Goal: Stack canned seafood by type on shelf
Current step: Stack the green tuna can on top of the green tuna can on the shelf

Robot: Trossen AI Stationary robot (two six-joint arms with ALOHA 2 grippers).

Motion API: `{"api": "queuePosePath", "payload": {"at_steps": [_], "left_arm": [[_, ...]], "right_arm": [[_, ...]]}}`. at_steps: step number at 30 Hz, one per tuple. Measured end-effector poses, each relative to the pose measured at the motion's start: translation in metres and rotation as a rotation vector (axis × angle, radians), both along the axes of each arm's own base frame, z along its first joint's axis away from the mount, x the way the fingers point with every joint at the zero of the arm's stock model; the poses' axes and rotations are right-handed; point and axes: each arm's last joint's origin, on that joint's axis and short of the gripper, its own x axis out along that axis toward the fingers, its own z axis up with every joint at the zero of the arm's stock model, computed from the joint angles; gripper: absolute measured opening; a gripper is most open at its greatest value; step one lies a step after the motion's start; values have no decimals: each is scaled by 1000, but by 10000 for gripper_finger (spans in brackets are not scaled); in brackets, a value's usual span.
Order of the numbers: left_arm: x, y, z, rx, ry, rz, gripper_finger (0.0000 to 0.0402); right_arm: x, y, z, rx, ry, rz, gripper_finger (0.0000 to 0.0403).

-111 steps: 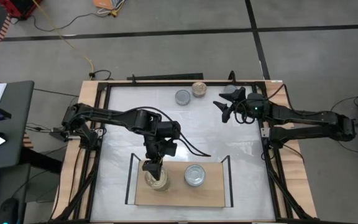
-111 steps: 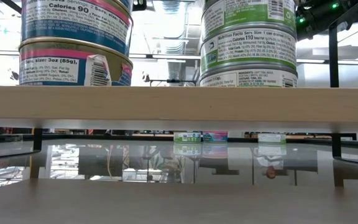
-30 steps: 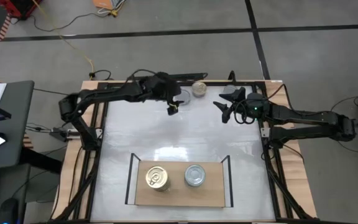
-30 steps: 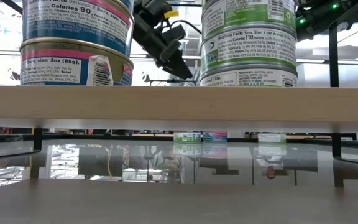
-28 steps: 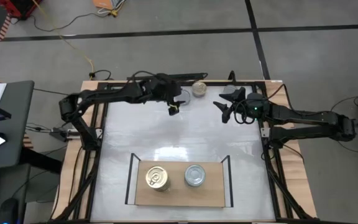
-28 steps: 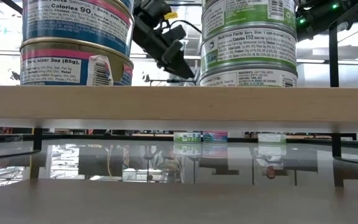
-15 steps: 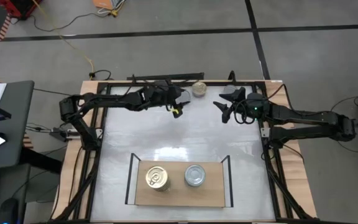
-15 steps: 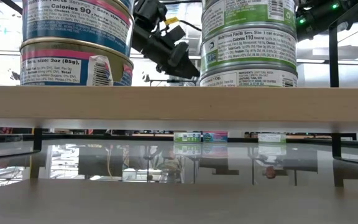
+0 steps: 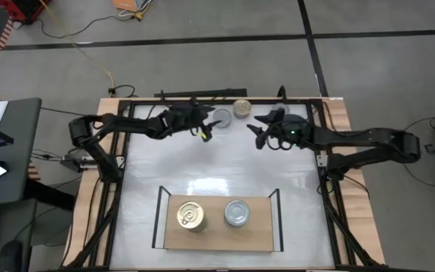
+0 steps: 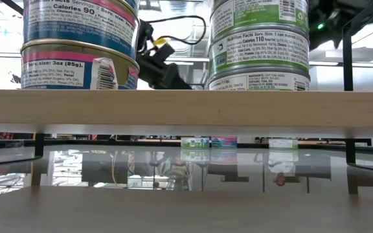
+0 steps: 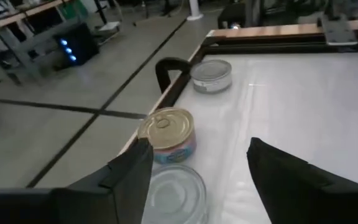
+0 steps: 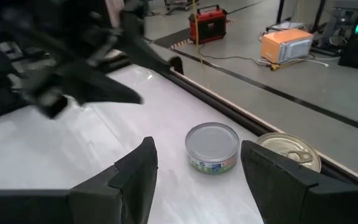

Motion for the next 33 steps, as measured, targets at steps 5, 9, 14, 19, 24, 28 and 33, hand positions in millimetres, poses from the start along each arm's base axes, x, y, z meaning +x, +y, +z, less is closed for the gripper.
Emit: {"api": "queuePosePath", "payload": {"at_steps": [5,9,14,19,24,28,33], "left_arm": [[-24,-9,8,38,-13,-4,231],[-54,-20,25,87,-90,32,220],[-87,-37,23,40,-151,33,215],[-102,-49,7,-43,-99,21,215],[-109,-63,1,-104,-39,-9,215],[-116,-75,4,-95,-67,-21,215],[-128,-83,13,-65,-66,17,215]], "right_arm": [[18,-10,-19,14,8,-22,255],[35,-16,-33,33,27,-29,255],[67,-26,-43,41,70,-34,255],[100,-36,-58,59,128,-38,255],[123,-41,-68,48,257,-130,255],[134,-39,-70,22,307,-172,255],[133,-41,-75,-1,352,-235,255]]}}
